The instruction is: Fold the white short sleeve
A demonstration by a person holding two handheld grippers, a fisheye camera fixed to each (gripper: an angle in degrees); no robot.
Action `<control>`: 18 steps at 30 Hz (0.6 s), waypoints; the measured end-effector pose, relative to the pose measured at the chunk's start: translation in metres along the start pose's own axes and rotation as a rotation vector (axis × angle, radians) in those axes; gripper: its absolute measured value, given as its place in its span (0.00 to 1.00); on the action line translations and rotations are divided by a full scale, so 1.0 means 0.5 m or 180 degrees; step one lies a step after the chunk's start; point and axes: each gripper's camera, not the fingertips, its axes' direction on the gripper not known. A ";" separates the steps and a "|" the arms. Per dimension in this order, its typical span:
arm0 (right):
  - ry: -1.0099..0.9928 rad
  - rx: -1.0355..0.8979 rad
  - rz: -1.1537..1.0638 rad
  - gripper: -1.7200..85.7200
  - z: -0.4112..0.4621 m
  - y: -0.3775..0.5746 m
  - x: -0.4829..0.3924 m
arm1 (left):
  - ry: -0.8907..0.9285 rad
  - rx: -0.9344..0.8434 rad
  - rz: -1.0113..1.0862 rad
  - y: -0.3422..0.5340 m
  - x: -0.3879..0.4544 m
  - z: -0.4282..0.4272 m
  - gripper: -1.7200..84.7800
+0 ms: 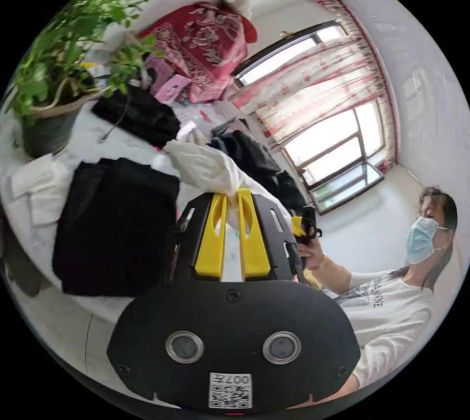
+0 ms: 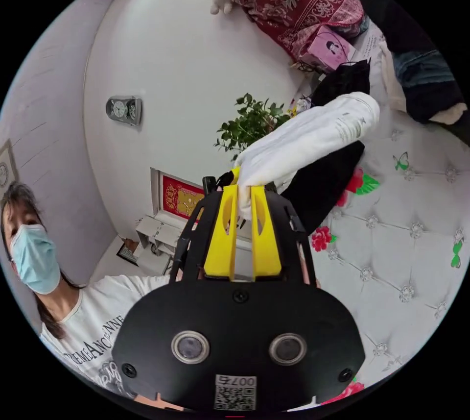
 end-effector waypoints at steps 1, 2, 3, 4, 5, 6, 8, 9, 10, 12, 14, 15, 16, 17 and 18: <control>0.0188 -0.0254 0.0002 0.05 0.048 0.016 0.005 | -0.0456 -0.0047 -0.0278 0.047 -0.036 -0.024 0.07; 0.0310 -0.0385 0.0003 0.05 0.068 0.029 0.009 | -0.0884 -0.0106 -0.0582 0.104 -0.069 -0.041 0.08; 0.0599 -0.0652 -0.0035 0.05 0.097 0.063 0.017 | -0.1069 -0.0129 -0.0711 0.136 -0.081 -0.048 0.08; 0.0976 -0.0926 -0.0098 0.05 0.114 0.108 0.024 | -0.1339 -0.0124 -0.0896 0.200 -0.092 -0.057 0.09; 0.1183 -0.1049 -0.0136 0.05 0.117 0.134 0.027 | -0.1500 -0.0072 -0.0988 0.265 -0.089 -0.060 0.09; 0.1633 -0.1304 -0.0210 0.04 0.113 0.196 0.034 | -0.1572 -0.0050 -0.1027 0.296 -0.083 -0.059 0.09; 0.2358 -0.1667 -0.0162 0.04 0.090 0.297 0.049 | -0.1866 -0.0026 -0.1100 0.395 -0.038 -0.036 0.08; 0.2789 -0.1862 -0.0067 0.03 0.062 0.367 0.056 | -0.1965 -0.0007 -0.1082 0.412 -0.020 -0.026 0.08; 0.3168 -0.2023 0.0063 0.03 0.030 0.436 0.056 | -0.2173 0.0023 -0.0965 0.433 0.021 0.001 0.07; 0.3659 -0.2147 0.0310 0.02 -0.021 0.533 0.044 | -0.2348 -0.0073 -0.0589 0.432 0.090 0.061 0.07; 0.4059 -0.2178 0.0559 0.02 -0.059 0.619 0.019 | -0.2222 -0.0358 0.0041 0.406 0.183 0.175 0.06; 0.4246 -0.2167 0.0678 0.02 -0.072 0.667 0.002 | -0.2176 -0.0453 0.0193 0.400 0.205 0.209 0.06; 0.4337 -0.2184 0.0791 0.02 -0.074 0.710 -0.010 | -0.2068 -0.0671 0.0500 0.394 0.251 0.281 0.05; 0.4347 -0.2196 0.0853 0.02 -0.071 0.728 -0.012 | -0.1991 -0.0911 0.0757 0.395 0.296 0.354 0.03; 0.4284 -0.2198 0.0995 0.02 -0.060 0.762 -0.012 | -0.1958 -0.1150 0.0955 0.404 0.340 0.427 0.02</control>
